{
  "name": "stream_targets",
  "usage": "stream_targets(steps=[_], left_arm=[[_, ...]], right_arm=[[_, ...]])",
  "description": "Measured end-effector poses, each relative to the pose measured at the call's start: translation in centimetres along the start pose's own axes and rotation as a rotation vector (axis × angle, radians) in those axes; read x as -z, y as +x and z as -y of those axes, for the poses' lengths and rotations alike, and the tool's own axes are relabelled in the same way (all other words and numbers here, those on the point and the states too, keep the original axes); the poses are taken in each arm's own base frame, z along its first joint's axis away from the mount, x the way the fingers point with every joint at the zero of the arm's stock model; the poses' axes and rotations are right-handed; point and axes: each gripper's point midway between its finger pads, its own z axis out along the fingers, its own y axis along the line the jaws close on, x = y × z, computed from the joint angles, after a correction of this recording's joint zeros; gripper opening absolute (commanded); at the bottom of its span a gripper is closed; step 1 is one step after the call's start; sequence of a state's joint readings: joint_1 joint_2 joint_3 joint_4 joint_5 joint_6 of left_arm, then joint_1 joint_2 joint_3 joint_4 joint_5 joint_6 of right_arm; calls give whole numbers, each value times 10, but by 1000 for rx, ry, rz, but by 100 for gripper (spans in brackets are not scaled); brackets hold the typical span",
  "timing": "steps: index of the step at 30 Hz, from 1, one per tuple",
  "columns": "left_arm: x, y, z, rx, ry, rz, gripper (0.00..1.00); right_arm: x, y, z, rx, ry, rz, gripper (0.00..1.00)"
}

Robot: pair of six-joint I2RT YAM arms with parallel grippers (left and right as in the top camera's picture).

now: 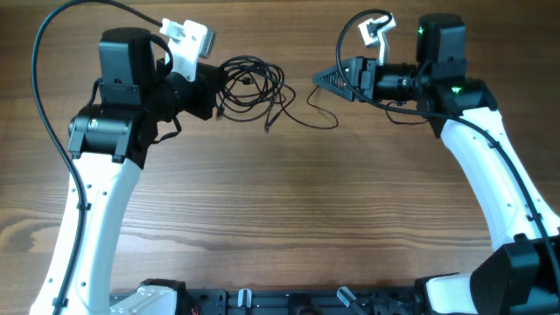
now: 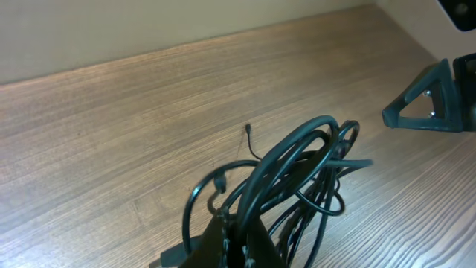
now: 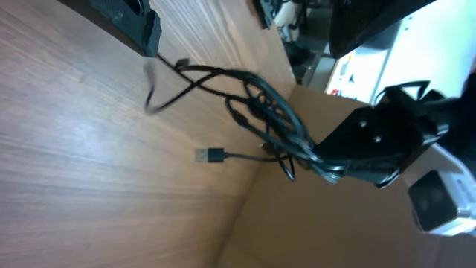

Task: Untangle cables

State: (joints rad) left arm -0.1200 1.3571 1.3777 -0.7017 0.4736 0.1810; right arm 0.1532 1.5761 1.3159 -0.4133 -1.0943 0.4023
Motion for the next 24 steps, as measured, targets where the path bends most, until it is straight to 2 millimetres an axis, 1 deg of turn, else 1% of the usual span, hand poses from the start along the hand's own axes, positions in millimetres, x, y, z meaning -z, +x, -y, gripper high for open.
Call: stream_targets(steps=[4, 7, 10, 11, 12, 15, 17, 19, 22, 24], left_arm=[[0, 0, 0, -20, 0, -1, 4], [-1, 1, 0, -23, 1, -2, 4], [-7, 5, -1, -16, 17, -20, 4], [-9, 6, 1, -11, 32, -28, 4], [-12, 8, 4, -5, 58, -35, 4], [-17, 11, 12, 7, 126, -44, 4], [-18, 11, 18, 8, 164, -44, 4], [-20, 12, 25, 14, 218, -44, 4], [-25, 15, 30, 26, 268, -55, 4], [-31, 18, 31, 40, 295, -69, 4]], right_arm=[[-9, 13, -15, 83, -68, -55, 78], [-17, 19, -20, 104, -71, -74, 78], [-21, 11, -22, 148, -61, -45, 66], [-21, 6, -21, 174, -49, -27, 61], [-21, 3, -18, 181, -31, -15, 59], [-21, -3, -3, 174, 60, 17, 60], [-20, 1, 4, 169, 92, 8, 61], [-22, 9, 7, 196, 104, -24, 60], [-27, 17, 4, 250, 95, -52, 59], [-29, 19, 2, 275, 90, -59, 56]])
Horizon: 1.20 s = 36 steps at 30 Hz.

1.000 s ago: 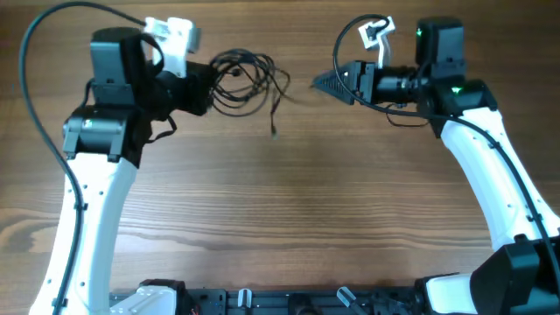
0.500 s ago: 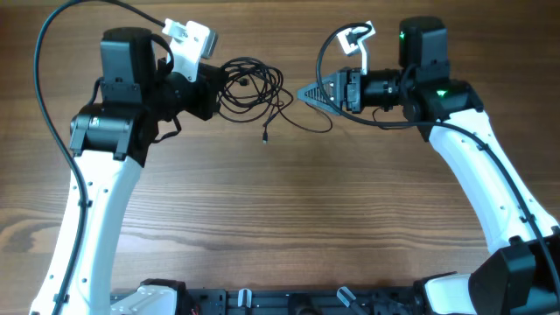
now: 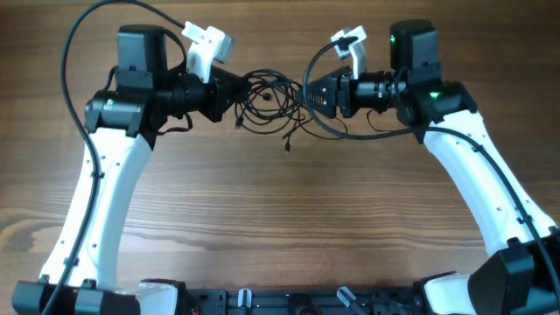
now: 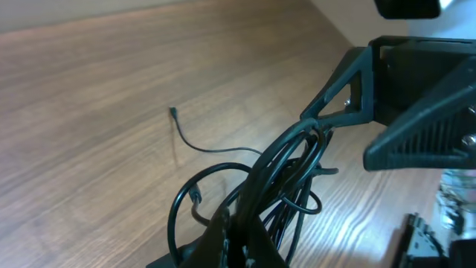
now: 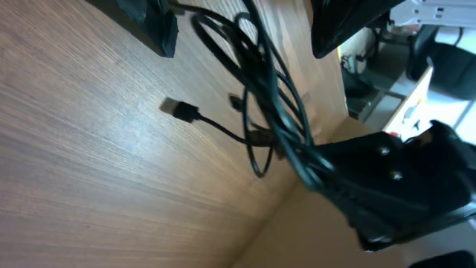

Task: Untangle cables

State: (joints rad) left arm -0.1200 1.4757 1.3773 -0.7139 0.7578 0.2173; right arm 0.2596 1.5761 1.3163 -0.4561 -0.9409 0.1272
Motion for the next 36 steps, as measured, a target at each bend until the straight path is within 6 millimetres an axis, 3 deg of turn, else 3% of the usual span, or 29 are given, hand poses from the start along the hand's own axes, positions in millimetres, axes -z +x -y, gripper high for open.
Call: stream_targets(steps=[5, 8, 11, 17, 25, 27, 29, 32, 36], left_arm=[[-9, 5, -4, 23, 25, -20, 4], [-9, 5, -2, 25, 34, -20, 4], [-9, 7, 4, 25, 72, -23, 4], [-5, 16, 25, -21, 189, -43, 4], [-4, 16, 32, -47, 227, -37, 4], [-4, 16, 31, -47, 227, -37, 4], [-5, 17, 31, -45, 227, -38, 4], [-5, 18, 31, -37, 229, -45, 4], [-5, 21, 31, -26, 229, -54, 4]], right_arm=[[0, 0, 0, 21, 0, 0, 56], [0, -1, 1, 28, 8, 5, 70], [0, -11, 1, 65, 12, 37, 73], [0, -16, 0, 89, 11, 56, 71], [-9, 0, -28, 76, -117, -10, 66], [-12, 5, -33, 69, -135, -27, 56], [-15, 7, -38, 84, -147, -35, 30], [-17, 6, -38, 90, -136, -31, 11], [-18, -1, -32, 65, -97, -9, 4]])
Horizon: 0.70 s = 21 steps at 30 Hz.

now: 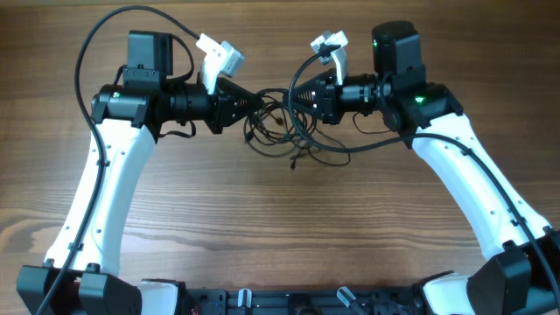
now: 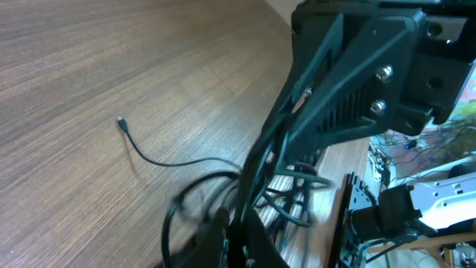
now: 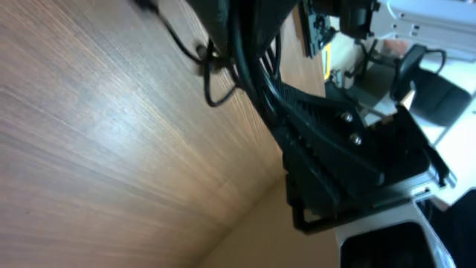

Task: Untangle cables

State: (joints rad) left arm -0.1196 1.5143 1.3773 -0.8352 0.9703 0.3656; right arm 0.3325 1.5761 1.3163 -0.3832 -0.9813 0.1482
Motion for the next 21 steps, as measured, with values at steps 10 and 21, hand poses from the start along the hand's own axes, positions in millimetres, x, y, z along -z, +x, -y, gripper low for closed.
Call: stream_targets(steps=[10, 21], left_arm=[[0, 2, -7, -10, -41, -13, 69], [-1, 37, -57, 104, -247, -122, 50]], right_arm=[[0, 2, 8, -48, 46, -1, 4], [0, 2, 9, -78, 49, -1, 4]])
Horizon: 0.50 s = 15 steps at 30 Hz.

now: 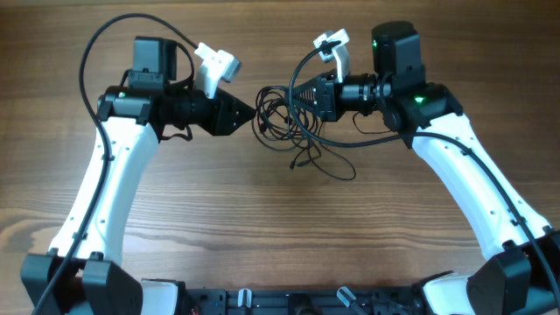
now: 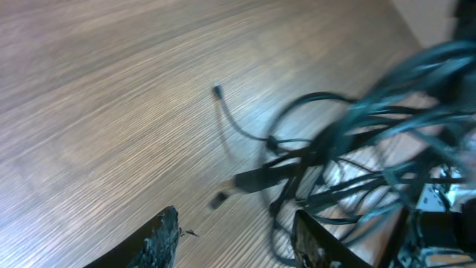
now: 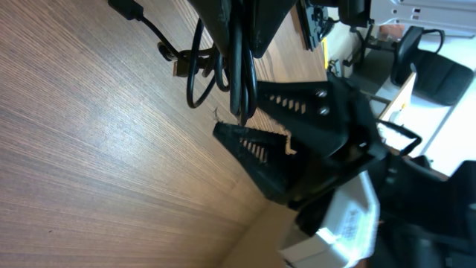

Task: Untangle cables

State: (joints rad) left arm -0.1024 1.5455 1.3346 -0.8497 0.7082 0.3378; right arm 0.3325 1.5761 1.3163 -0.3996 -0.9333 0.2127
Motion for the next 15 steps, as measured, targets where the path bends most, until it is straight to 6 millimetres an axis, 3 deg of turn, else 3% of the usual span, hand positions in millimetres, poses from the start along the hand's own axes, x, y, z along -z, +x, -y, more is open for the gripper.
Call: stream_targets(steps=[4, 6, 10, 15], left_arm=[[-9, 11, -15, 91, 24, -36, 37], [-20, 17, -16, 128, 65, -60, 35], [-47, 30, -18, 201, 176, -108, 40], [-38, 29, -23, 273, 210, -83, 47]], right_arm=[[0, 0, 0, -10, 0, 0, 4], [0, 0, 0, -11, 0, 0, 4], [0, 0, 0, -11, 0, 0, 4], [0, 0, 0, -11, 0, 0, 7]])
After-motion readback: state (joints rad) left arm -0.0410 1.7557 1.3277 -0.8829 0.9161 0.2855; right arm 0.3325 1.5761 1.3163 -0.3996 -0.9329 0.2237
